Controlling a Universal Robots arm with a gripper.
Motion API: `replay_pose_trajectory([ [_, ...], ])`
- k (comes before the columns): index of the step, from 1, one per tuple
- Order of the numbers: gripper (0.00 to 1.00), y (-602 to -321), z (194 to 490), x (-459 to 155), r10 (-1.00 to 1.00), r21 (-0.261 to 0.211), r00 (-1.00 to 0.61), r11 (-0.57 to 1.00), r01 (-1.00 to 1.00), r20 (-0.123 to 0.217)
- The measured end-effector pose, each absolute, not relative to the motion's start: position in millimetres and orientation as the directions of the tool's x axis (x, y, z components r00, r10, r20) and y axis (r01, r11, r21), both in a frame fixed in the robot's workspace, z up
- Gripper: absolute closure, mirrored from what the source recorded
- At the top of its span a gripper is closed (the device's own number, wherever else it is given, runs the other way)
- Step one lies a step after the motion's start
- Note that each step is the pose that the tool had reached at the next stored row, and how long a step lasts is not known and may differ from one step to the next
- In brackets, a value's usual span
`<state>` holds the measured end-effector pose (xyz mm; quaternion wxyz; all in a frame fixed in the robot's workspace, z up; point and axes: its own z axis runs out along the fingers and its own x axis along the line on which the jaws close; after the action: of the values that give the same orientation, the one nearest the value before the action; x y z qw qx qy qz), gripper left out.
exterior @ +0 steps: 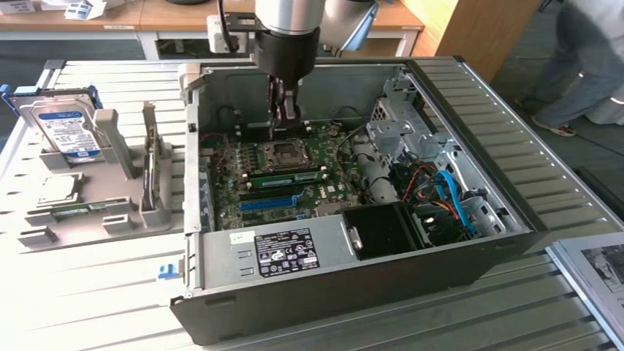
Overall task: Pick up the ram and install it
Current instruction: 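Press down the ram until it locks into place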
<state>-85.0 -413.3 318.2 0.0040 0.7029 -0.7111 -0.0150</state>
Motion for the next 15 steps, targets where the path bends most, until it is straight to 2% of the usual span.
replay_pose_trajectory([
  [15,0.90,-413.3,334.7,-85.0,-1.000,0.027,-0.012,0.011,-1.000,-0.015],
])
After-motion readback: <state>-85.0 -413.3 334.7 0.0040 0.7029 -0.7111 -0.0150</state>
